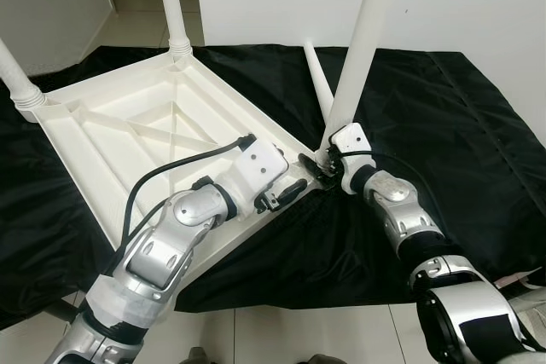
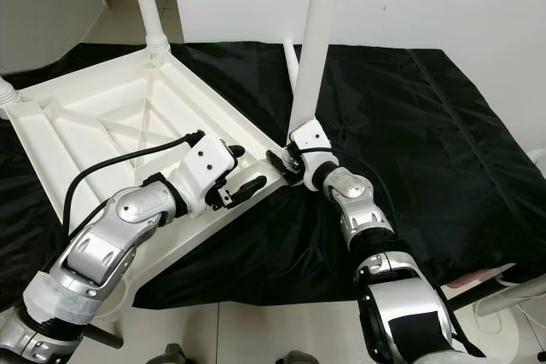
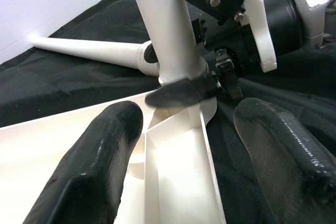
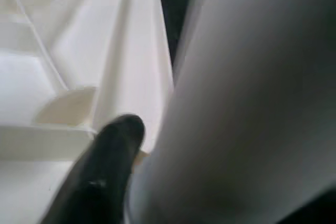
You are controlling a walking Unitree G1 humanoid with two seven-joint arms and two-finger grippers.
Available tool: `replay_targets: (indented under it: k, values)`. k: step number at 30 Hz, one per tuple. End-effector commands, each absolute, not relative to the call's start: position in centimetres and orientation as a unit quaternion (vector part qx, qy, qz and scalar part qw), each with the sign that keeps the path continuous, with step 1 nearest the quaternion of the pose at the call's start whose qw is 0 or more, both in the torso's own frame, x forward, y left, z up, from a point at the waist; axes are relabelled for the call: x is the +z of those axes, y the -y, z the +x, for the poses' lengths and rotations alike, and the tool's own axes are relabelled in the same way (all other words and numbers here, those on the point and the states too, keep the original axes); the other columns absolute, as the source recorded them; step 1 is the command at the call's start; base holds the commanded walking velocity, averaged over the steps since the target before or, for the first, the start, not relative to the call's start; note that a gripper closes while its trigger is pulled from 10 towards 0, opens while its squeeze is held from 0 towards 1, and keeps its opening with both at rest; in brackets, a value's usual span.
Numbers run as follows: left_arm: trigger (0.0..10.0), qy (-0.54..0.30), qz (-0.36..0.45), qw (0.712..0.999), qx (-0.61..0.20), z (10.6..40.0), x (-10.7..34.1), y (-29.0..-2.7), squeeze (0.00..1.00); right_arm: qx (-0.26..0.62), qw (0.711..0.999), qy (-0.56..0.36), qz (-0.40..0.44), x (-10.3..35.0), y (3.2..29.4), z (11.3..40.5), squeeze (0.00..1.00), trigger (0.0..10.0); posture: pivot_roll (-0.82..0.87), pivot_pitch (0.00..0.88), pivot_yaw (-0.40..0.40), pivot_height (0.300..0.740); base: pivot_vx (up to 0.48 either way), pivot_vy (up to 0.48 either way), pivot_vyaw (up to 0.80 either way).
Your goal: Building children table
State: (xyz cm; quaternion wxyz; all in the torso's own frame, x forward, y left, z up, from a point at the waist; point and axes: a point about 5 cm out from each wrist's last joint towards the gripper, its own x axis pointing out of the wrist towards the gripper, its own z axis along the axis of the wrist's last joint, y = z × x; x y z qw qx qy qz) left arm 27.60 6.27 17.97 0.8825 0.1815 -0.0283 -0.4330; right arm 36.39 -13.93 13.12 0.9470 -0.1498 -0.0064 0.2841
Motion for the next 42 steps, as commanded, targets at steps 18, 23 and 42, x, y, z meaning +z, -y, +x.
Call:
replay_targets:
  k: [18,23,42]
  values:
    - [10.0,0.026,0.191,0.875,-0.445,27.6,17.9,-6.0,0.00,0.211,0.975,-0.020,-0.074,10.8,13.5,35.5,0.00,10.0,0.01,0.000,-0.003,0.740,0.000,0.000,0.00]
    - [10.0,0.030,0.194,0.879,-0.434,27.6,17.8,-5.9,0.00,0.155,0.987,-0.025,-0.042,10.7,13.3,35.4,0.00,10.0,0.00,0.000,-0.014,0.740,0.000,0.000,0.00]
    - [10.0,0.033,0.208,0.909,-0.359,29.5,18.1,-8.2,0.00,-0.005,1.000,0.012,0.011,11.9,11.4,33.2,0.00,10.0,-0.01,0.000,-0.018,0.740,0.000,0.000,0.00]
